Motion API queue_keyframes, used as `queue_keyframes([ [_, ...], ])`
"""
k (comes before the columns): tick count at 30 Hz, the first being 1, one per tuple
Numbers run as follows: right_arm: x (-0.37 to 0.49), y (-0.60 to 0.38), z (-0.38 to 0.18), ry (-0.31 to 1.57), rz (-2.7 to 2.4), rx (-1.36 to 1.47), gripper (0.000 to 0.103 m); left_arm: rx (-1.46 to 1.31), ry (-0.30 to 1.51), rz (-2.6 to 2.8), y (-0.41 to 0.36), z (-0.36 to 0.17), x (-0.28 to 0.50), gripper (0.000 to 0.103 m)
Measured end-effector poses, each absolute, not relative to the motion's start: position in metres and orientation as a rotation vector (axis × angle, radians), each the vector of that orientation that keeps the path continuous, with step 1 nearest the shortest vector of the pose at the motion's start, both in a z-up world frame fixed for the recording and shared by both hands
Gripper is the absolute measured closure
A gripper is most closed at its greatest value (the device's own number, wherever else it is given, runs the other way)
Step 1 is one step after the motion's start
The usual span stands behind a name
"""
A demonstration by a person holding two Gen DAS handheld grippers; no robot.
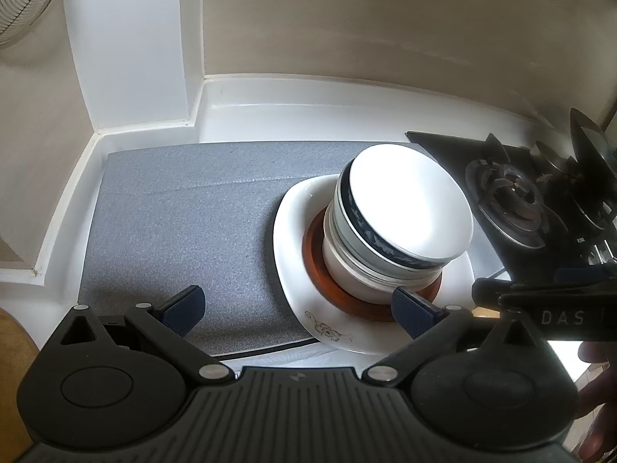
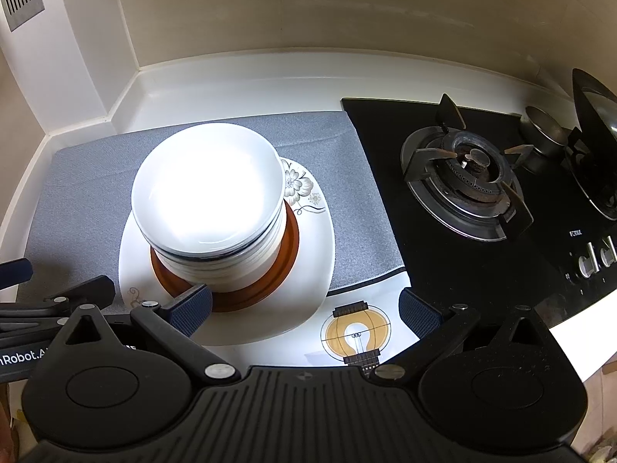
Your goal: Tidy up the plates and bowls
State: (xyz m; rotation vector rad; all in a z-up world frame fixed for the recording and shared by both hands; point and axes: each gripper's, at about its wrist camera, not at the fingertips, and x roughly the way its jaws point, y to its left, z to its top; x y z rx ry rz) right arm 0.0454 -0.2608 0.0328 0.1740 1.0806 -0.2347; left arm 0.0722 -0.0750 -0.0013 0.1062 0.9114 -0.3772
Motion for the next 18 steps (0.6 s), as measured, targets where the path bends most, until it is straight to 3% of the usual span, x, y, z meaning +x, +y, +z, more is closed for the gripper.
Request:
queue_keyframes([
  [18, 0.0459, -0.2597, 0.0339, 1.08, -0.242, 0.171, 0.001, 0.111, 0.907, -0.406, -0.079, -0.0006, 0.0728, 0.0],
])
